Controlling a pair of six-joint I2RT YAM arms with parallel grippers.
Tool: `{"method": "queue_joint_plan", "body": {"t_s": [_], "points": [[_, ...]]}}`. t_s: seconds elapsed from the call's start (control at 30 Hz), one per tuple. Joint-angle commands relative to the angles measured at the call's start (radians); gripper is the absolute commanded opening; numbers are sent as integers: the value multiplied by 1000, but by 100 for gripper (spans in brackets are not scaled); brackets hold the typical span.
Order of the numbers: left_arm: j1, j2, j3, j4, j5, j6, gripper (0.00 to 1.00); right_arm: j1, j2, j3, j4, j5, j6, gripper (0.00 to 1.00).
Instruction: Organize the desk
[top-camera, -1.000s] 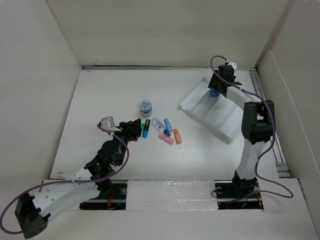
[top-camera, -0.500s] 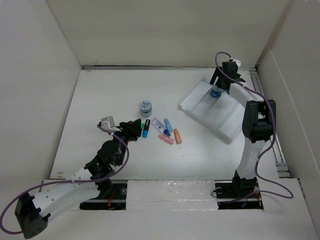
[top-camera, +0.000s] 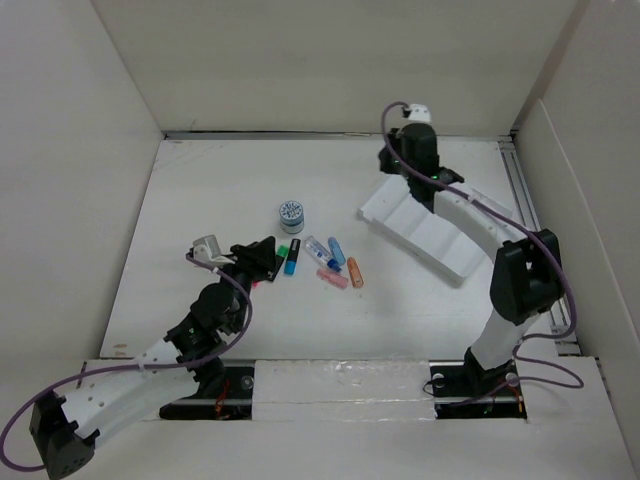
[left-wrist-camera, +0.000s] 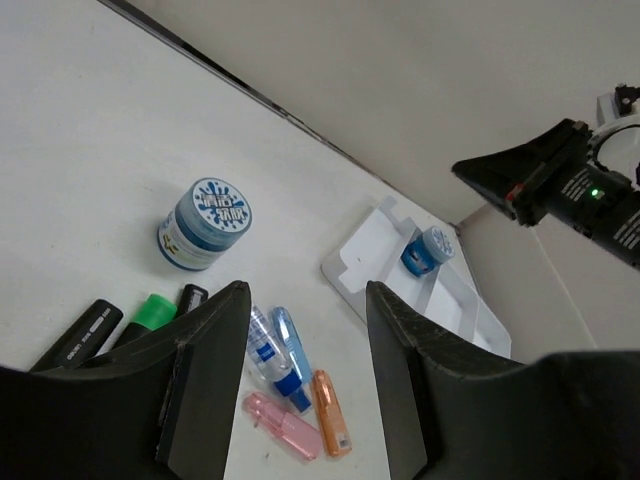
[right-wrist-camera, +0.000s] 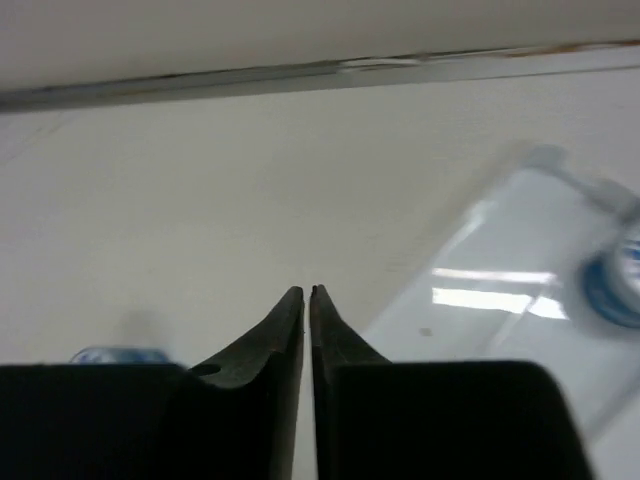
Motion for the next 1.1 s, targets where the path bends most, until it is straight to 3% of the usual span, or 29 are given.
{"method": "queue_joint_plan", "body": {"t_s": [0.0, 0.03, 0.1, 0.13, 0.23, 0.47, 0.67, 0.8, 1.0, 1.07], "points": [[3, -58, -1, -19, -83, -66, 45, 162, 54, 5, 64, -51, -55, 17], [3, -71, -23, -10, -89, -69, 45, 234, 71, 19, 56, -25, -68, 38], [3, -110, -45, 10, -112, -72, 46, 297, 124, 62, 39, 6, -101, 62], [3, -122, -48, 1, -117, -77, 46, 352, 141, 80, 39, 17, -130, 79], [3, -165, -53, -14, -124, -84, 49, 426, 216, 156, -40, 88, -177, 95], [3, -171, -47, -34, -135, -98, 54, 485, 393, 332, -177, 115, -191, 99], [3, -205, -51, -42, -141, -97, 54, 474, 495, 444, -154, 142, -175, 97], [3, -222, -56, -43, -135, -84, 54, 453, 563, 514, -137, 113, -148, 88], [3, -202, -53, -33, -135, -75, 54, 453, 597, 548, -176, 96, -135, 85], [3, -194, -48, -34, -123, -77, 54, 453, 589, 530, -168, 103, -128, 69]]}}
